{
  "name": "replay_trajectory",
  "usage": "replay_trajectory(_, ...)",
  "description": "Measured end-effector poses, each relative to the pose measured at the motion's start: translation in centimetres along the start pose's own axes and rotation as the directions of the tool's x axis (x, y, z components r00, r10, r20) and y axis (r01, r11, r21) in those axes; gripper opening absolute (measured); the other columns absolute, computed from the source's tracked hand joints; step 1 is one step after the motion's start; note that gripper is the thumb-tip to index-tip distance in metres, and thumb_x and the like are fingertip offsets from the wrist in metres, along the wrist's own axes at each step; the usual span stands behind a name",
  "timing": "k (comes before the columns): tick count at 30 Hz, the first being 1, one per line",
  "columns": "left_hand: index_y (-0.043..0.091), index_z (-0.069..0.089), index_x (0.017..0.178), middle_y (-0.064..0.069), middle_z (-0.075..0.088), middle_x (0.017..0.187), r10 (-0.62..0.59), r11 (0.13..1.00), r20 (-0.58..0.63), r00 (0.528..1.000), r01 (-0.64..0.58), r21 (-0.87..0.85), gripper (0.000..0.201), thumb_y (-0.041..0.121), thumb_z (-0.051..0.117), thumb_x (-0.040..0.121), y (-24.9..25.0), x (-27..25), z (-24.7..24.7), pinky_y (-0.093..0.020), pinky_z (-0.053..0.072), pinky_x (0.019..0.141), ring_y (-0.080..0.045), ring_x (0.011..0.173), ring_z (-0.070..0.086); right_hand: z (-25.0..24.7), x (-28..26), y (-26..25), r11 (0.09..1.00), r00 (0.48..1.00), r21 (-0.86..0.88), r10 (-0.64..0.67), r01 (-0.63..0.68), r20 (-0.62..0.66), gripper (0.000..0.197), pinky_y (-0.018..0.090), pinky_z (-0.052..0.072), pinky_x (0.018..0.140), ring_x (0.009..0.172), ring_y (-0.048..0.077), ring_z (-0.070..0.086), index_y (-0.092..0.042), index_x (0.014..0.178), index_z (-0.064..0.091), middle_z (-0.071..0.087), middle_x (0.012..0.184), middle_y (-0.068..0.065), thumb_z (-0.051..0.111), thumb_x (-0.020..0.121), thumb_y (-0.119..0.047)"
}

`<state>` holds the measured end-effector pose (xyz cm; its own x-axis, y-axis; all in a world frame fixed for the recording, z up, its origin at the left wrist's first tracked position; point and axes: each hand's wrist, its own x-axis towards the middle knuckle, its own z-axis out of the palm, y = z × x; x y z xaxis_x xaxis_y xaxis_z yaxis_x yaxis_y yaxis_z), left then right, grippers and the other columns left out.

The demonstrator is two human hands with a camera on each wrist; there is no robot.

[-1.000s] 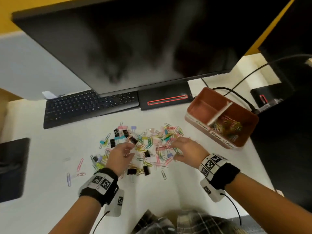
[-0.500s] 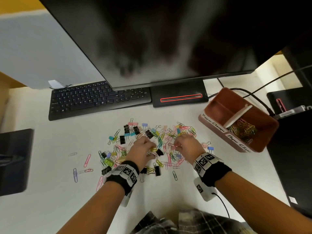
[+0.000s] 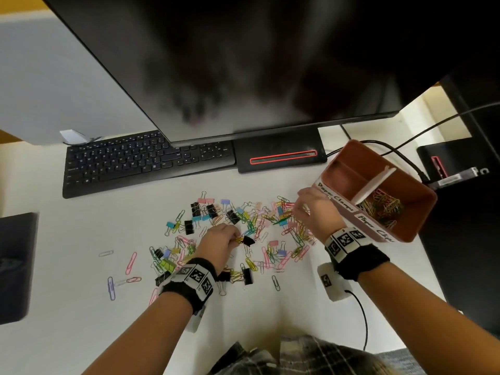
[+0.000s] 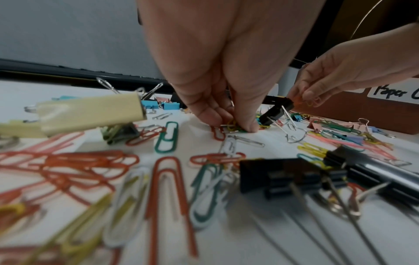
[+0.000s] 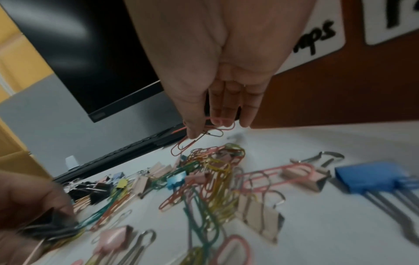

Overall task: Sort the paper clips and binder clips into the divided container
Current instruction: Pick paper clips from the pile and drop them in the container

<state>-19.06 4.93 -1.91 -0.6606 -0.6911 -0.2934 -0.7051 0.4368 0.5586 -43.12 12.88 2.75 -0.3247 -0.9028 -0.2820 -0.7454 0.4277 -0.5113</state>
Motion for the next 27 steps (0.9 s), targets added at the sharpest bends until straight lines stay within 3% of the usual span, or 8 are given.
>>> replay_trajectory(2, 0.010, 0.066, 0.099, -0.005, 0.063, 0.096, -0.006, 1.000, 0.011, 1.000, 0.006, -0.005, 0.014, 0.012, 0.061, 0.086, 0.0, 0.0, 0.1, -0.025, 0.043, 0.083, -0.021, 0.093, 0.056, -0.1, 0.9, -0.2, 0.999, 0.999, -0.005, 0.040, -0.040, 0.033, 0.005, 0.024, 0.040, 0.087, 0.107, 0.026, 0.057, -0.007, 0.083, 0.062, 0.061, 0.114, 0.010, 0.059, 0.086, -0.010)
replay_trajectory(5, 0.010, 0.067, 0.098, -0.007, 0.062, 0.096, -0.016, 1.000, 0.025, 1.000, 0.016, -0.008, 0.014, 0.011, 0.060, 0.086, 0.1, 0.0, 0.0, -0.023, 0.041, 0.082, -0.022, 0.094, 0.056, 0.6, 1.9, -0.4, 1.000, 0.995, -0.025, 0.000, 0.002, 0.102, 0.007, 0.028, 0.044, 0.087, 0.105, 0.026, 0.059, -0.005, 0.081, 0.065, 0.061, 0.115, 0.011, 0.060, 0.085, -0.009)
replay_trajectory(9, 0.009, 0.068, 0.096, -0.006, 0.062, 0.096, -0.012, 1.000, -0.001, 1.000, 0.012, -0.017, 0.013, 0.013, 0.058, 0.088, 0.3, -0.1, -0.2, -0.020, 0.037, 0.081, -0.017, 0.094, 0.053, 1.7, 2.5, -0.6, 0.999, 0.989, -0.028, -0.034, 0.039, 0.146, 0.006, 0.025, 0.044, 0.071, 0.090, 0.024, 0.060, -0.004, 0.081, 0.065, 0.063, 0.097, 0.008, 0.059, 0.082, -0.005)
replay_trajectory(14, 0.011, 0.068, 0.094, -0.003, 0.063, 0.097, -0.029, 0.999, -0.036, 0.999, 0.027, -0.036, 0.012, 0.014, 0.058, 0.088, 0.3, -0.6, -0.8, -0.019, 0.037, 0.080, -0.017, 0.095, 0.054, 2.1, 1.9, -0.3, 1.000, 0.987, -0.011, 0.009, -0.007, 0.161, 0.006, 0.024, 0.037, 0.068, 0.079, 0.018, 0.054, -0.012, 0.088, 0.063, 0.058, 0.080, 0.000, 0.058, 0.087, -0.015)
replay_trajectory(20, 0.015, 0.067, 0.092, 0.003, 0.061, 0.090, 0.004, 0.995, -0.098, 0.995, -0.014, -0.096, 0.008, 0.014, 0.060, 0.087, 1.4, -1.7, -3.6, -0.002, 0.037, 0.066, 0.000, 0.073, 0.052, -0.1, -0.2, -0.1, 0.992, 0.998, 0.125, -0.037, 0.030, 0.052, 0.002, 0.032, 0.055, 0.073, 0.076, 0.013, 0.061, -0.016, 0.085, 0.064, 0.063, 0.080, -0.005, 0.063, 0.084, -0.017)
replay_trajectory(23, 0.017, 0.068, 0.090, 0.006, 0.061, 0.084, 0.057, 0.986, -0.103, 0.993, -0.072, -0.152, 0.007, 0.015, 0.064, 0.085, 3.3, -1.8, -5.6, -0.001, 0.039, 0.070, 0.004, 0.077, 0.055, -2.4, -1.9, -0.1, 0.983, 0.995, 0.160, -0.090, 0.095, -0.038, 0.003, 0.023, 0.053, 0.079, 0.077, 0.007, 0.061, -0.015, 0.085, 0.065, 0.064, 0.081, -0.008, 0.065, 0.083, -0.013)
replay_trajectory(25, 0.019, 0.068, 0.091, 0.007, 0.063, 0.085, 0.105, 0.972, -0.091, 0.990, -0.122, -0.203, 0.007, 0.018, 0.065, 0.084, 5.7, -1.3, -6.8, -0.002, 0.041, 0.072, 0.003, 0.081, 0.057, -4.3, -3.2, 0.1, 0.977, 0.986, 0.174, -0.105, 0.127, -0.131, 0.005, 0.010, 0.050, 0.076, 0.074, 0.006, 0.061, -0.014, 0.084, 0.065, 0.064, 0.080, -0.008, 0.068, 0.081, -0.011)
replay_trajectory(27, 0.023, 0.069, 0.090, 0.007, 0.064, 0.087, 0.163, 0.953, -0.079, 0.983, -0.178, -0.247, 0.007, 0.020, 0.066, 0.084, 9.1, -0.2, -7.4, -0.003, 0.042, 0.074, -0.001, 0.081, 0.058, -6.3, -4.7, 0.9, 0.971, 0.967, 0.188, -0.101, 0.147, -0.236, 0.008, 0.005, 0.046, 0.071, 0.070, 0.001, 0.058, -0.015, 0.082, 0.066, 0.060, 0.076, -0.011, 0.071, 0.078, -0.009)
